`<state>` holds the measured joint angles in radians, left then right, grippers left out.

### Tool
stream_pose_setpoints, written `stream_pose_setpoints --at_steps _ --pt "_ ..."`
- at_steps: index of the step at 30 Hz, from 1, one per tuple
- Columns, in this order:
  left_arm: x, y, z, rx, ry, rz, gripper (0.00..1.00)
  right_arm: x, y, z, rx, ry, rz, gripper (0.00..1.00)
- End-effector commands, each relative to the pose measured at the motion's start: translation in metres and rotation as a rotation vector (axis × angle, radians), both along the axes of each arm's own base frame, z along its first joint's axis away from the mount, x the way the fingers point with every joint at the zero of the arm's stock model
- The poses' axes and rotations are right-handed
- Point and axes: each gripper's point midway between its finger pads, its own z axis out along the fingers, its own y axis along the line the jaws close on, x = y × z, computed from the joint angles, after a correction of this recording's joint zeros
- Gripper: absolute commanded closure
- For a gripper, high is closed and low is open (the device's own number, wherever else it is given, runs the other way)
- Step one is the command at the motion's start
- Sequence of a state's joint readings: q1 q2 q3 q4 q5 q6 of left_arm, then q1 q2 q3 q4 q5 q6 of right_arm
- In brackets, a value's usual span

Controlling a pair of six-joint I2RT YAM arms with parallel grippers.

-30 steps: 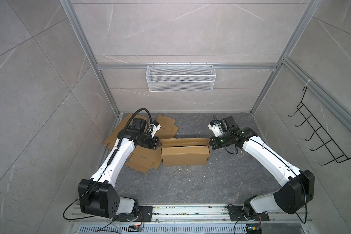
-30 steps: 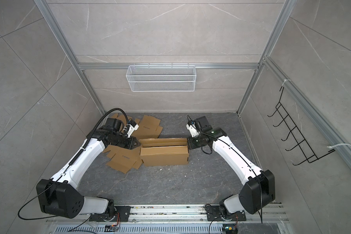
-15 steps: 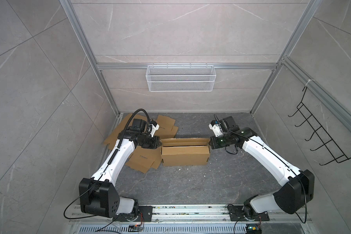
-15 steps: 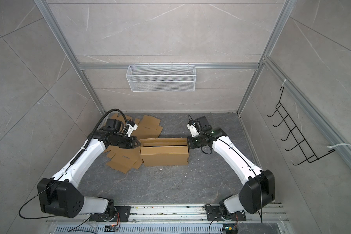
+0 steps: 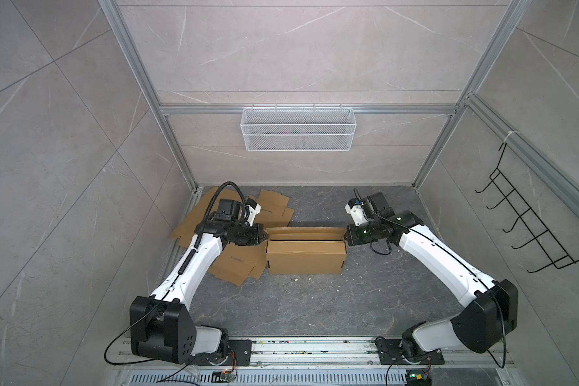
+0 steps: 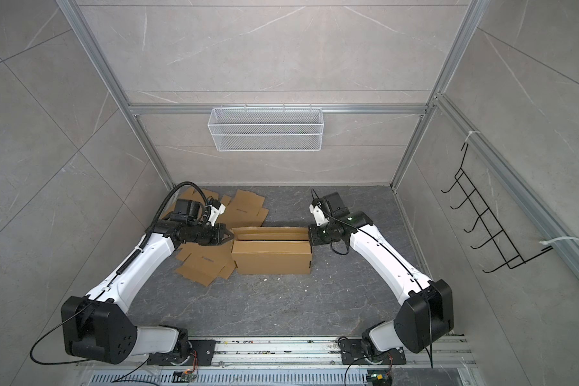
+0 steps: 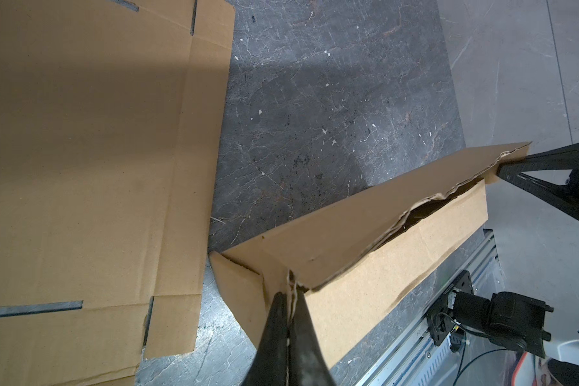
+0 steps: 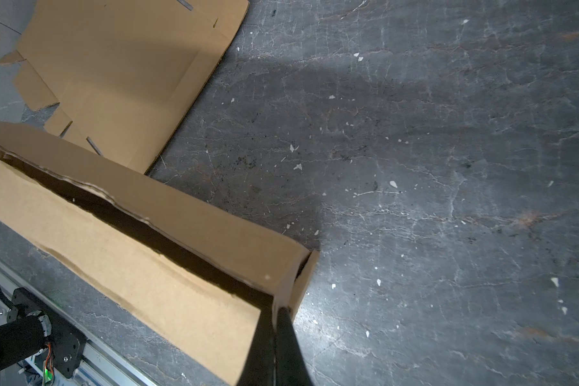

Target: Fold the paper box

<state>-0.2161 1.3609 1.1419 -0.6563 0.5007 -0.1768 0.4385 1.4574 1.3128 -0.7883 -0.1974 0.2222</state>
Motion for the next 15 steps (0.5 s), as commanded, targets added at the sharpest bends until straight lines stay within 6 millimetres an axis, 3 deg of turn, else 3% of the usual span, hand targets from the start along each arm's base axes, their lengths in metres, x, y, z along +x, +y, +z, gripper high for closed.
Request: stream_pose_setpoints --at_steps 1,15 --pt "-0.021 -0.009 -0.014 -0.023 0.087 -0.023 0.96 -0.01 0.011 -0.01 0.024 0.047 0.022 1.0" --pt "-0.025 -0.009 -0.026 -0.043 0.109 0.005 0.96 -0.01 0.01 -0.014 0.022 0.052 0.011 1.0"
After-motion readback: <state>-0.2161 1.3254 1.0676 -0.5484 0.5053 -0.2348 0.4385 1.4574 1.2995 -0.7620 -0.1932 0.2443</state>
